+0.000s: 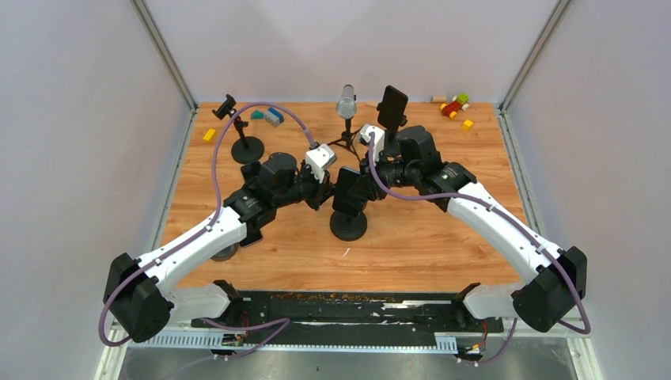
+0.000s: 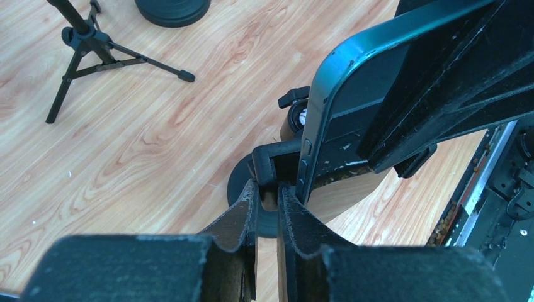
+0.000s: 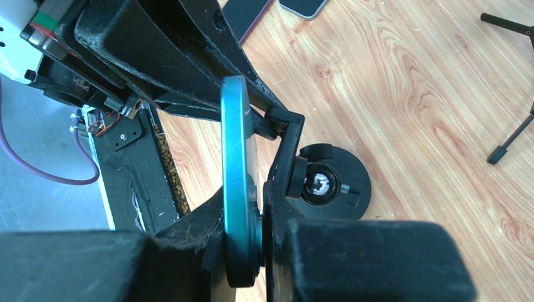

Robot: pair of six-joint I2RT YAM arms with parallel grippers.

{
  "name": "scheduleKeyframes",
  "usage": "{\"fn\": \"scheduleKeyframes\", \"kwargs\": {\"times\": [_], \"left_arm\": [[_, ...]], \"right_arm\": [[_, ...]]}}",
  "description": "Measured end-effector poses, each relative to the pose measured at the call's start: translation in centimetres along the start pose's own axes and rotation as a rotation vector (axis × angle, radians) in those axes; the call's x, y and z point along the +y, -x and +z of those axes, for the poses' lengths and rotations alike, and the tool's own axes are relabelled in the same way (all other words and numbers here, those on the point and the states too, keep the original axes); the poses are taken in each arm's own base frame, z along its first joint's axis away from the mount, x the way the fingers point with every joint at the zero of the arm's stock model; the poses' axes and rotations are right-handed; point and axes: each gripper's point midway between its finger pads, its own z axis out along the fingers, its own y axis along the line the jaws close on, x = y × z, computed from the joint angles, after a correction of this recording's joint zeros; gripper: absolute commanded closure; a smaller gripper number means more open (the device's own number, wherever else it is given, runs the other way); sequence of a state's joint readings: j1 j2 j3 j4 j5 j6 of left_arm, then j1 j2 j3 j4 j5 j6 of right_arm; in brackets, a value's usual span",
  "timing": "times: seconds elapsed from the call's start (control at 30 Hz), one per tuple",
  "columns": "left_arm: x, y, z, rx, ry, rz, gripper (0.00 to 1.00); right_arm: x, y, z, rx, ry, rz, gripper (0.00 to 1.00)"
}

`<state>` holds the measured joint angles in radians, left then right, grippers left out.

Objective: Place the phone on the phone stand
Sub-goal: Install the phone on the phone stand.

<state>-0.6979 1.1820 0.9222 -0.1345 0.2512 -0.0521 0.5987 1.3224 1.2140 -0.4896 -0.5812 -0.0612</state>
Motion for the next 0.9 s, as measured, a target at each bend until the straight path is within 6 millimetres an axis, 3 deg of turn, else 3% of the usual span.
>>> {"fn": "scheduleKeyframes", "kwargs": {"times": [0.47, 0.9], "left_arm": [[0.5, -0.1, 0.3, -0.003, 0.025, -0.005, 1.0], [0.7, -0.3, 0.5, 0.003, 0.037, -0.002, 1.0]], "right_arm": [[-1.2, 0.0, 0.1, 0.034, -0.159, 0.019, 1.0], [-1.2, 0.3, 0.6, 0.075, -0.266, -0.03, 1.0]]}}
